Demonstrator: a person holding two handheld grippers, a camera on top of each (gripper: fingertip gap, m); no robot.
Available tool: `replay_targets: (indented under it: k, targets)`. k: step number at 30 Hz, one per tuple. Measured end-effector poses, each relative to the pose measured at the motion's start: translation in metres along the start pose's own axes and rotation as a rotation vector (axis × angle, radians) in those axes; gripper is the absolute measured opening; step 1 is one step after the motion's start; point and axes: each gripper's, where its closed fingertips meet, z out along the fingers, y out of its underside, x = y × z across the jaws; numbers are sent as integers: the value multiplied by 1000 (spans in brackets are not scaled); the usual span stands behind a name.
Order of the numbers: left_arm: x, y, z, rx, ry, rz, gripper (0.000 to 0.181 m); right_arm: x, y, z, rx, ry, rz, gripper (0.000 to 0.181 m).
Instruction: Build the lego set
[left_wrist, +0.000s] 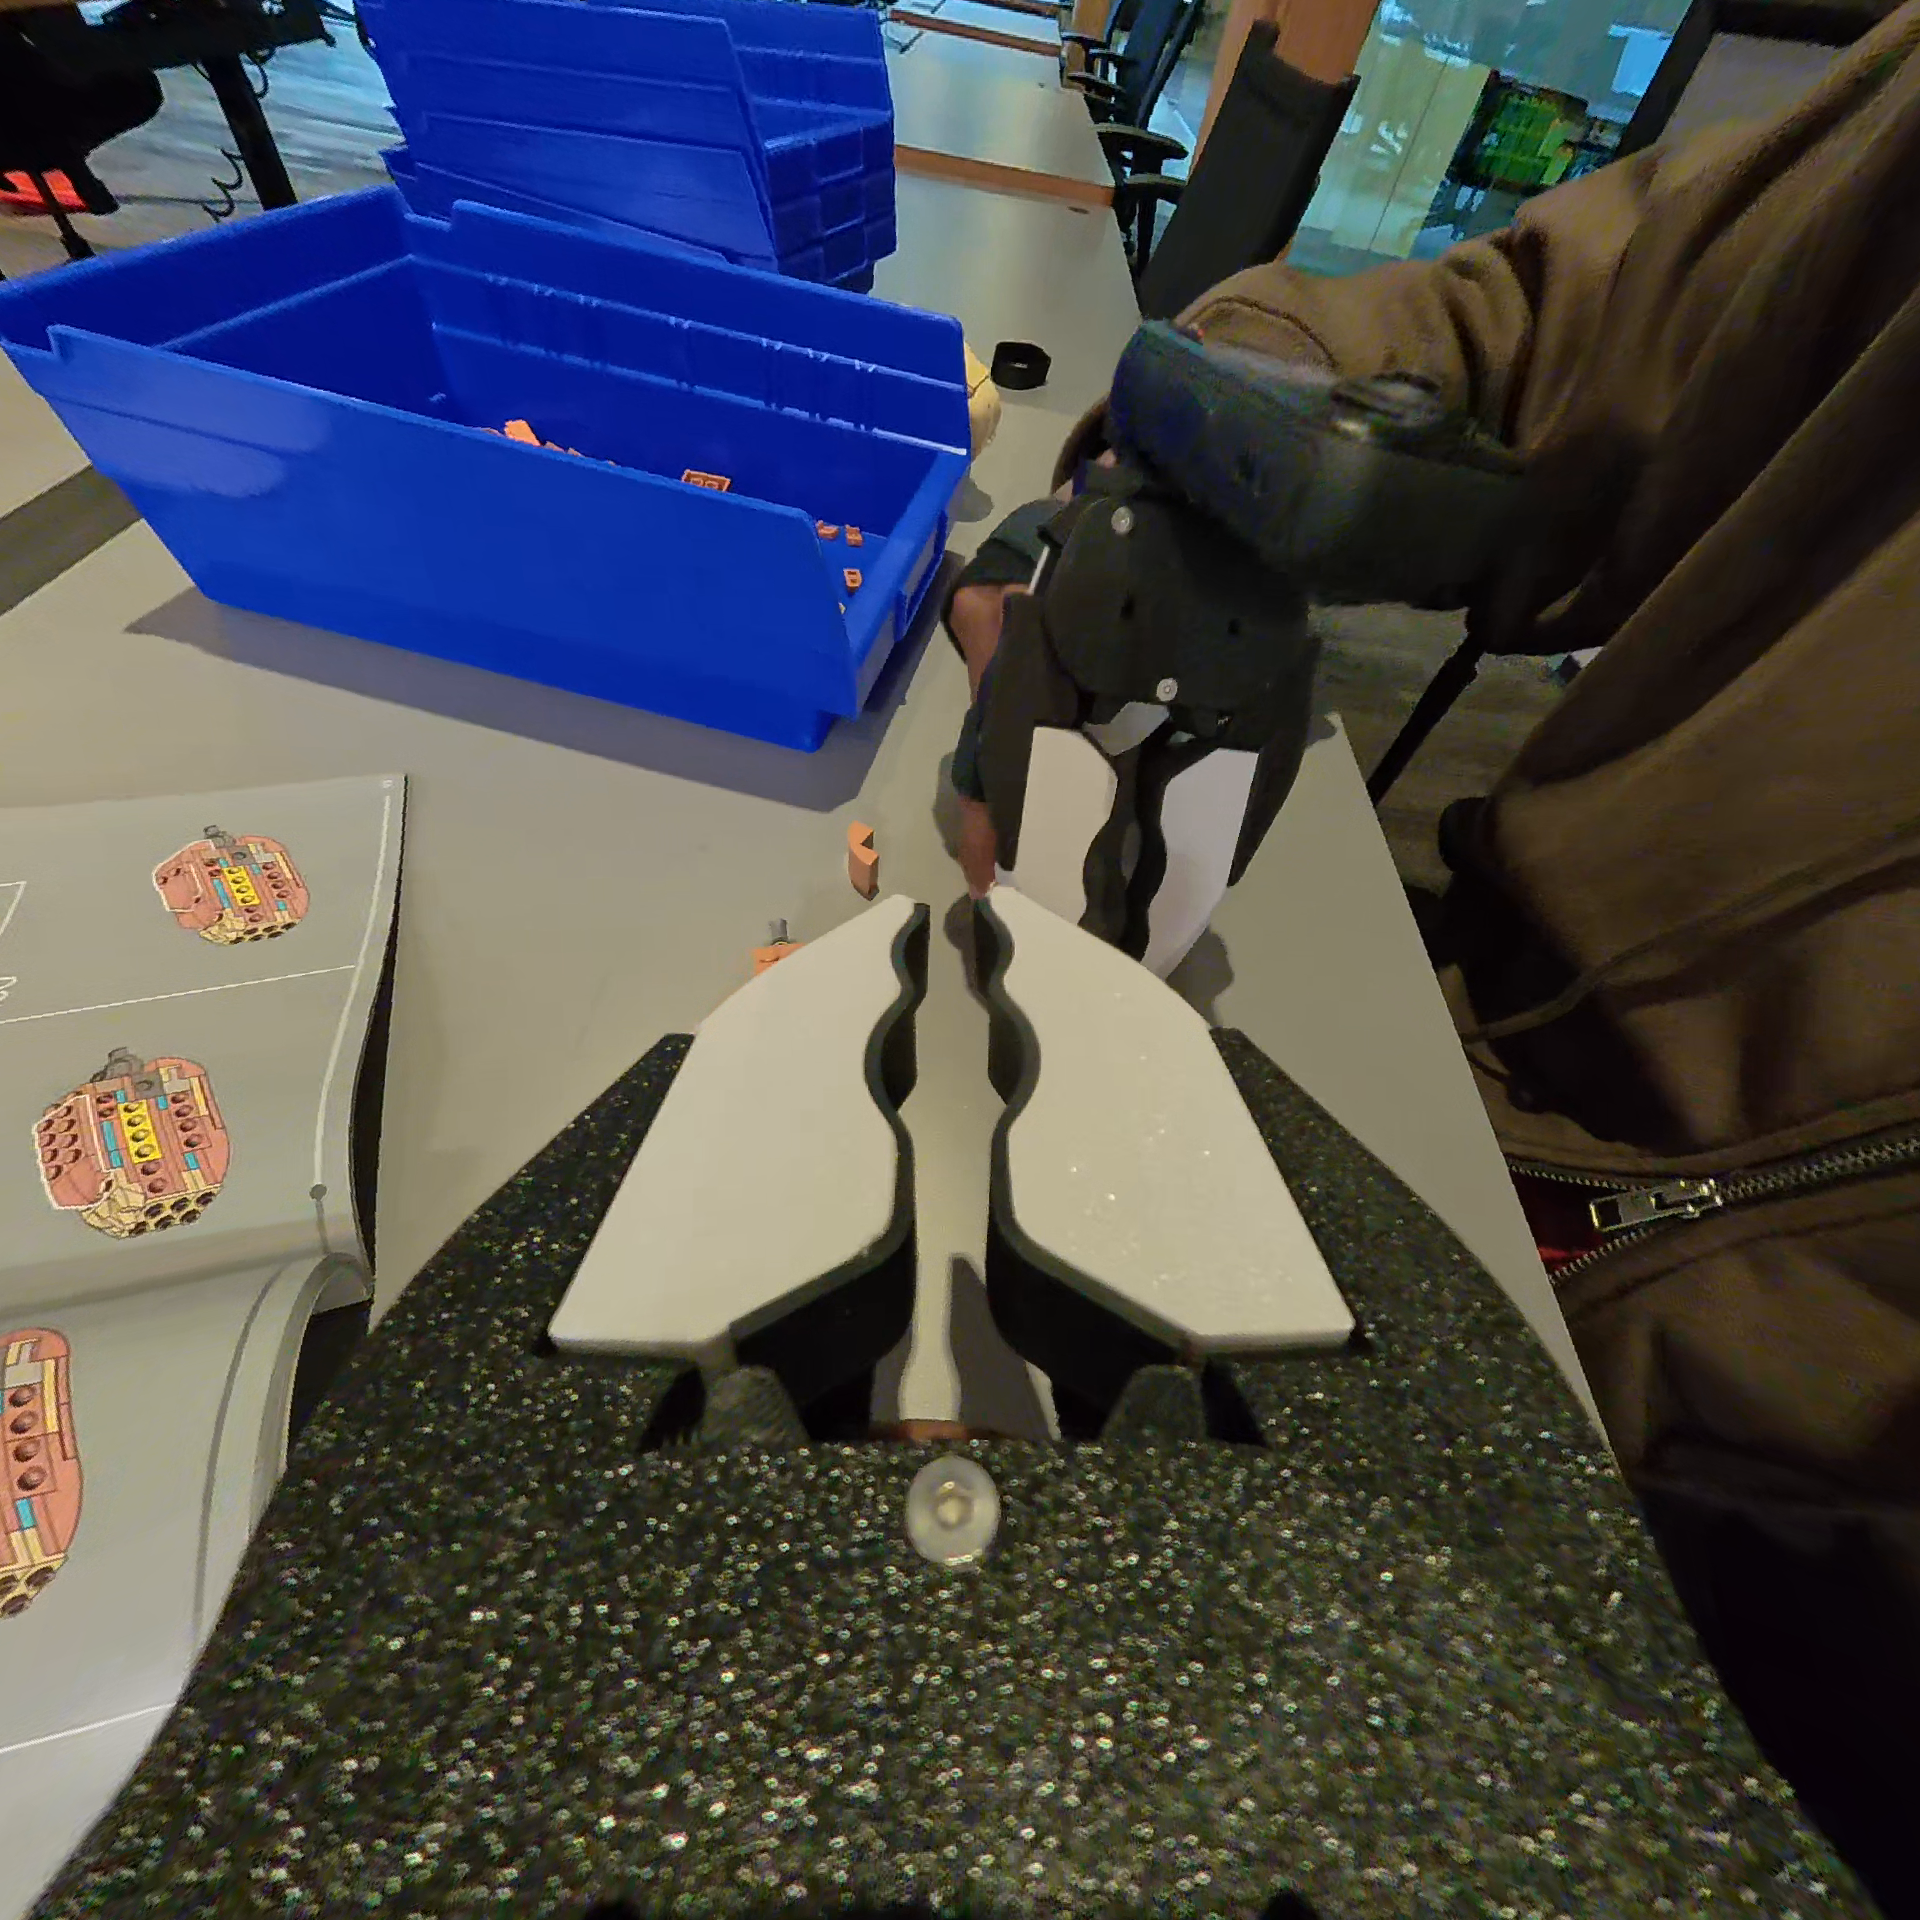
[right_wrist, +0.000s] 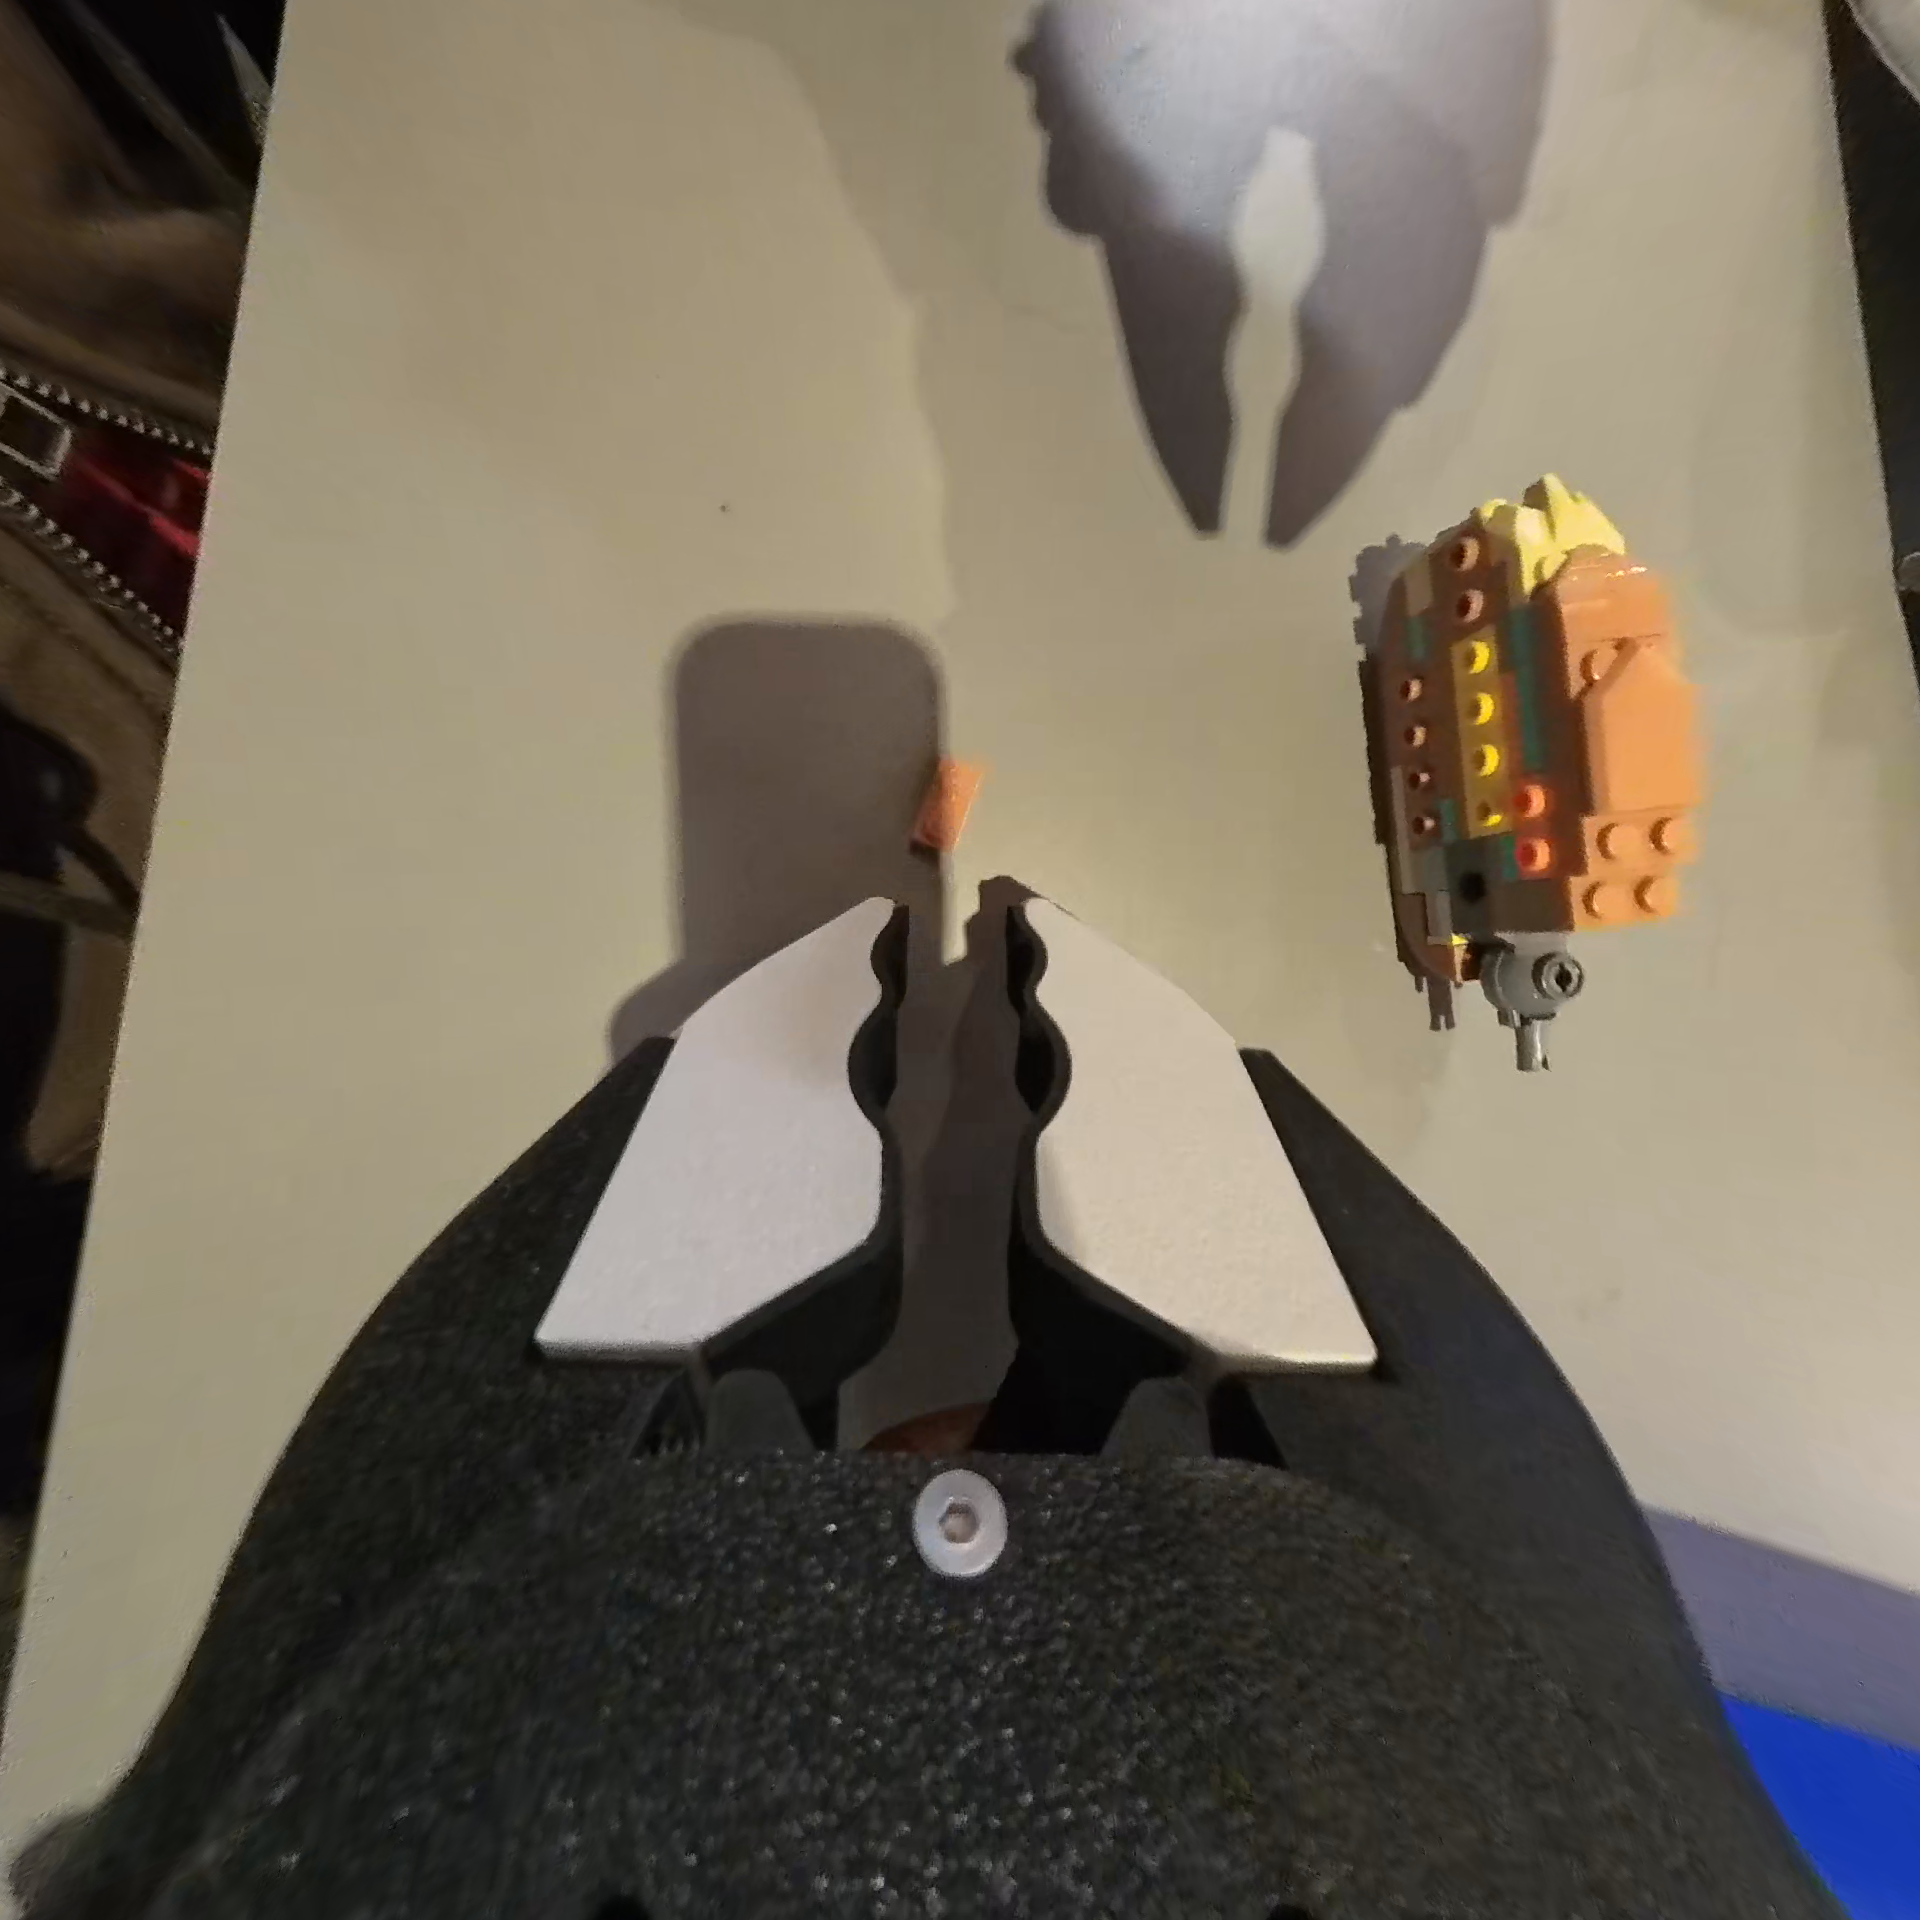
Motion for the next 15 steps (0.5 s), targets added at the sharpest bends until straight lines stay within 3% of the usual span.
replay_targets:
  k: [15]
  targets:
    - [0, -1, -1, 9, 1, -12, 8, -27, -25, 11, 39, -93, -13, 17]
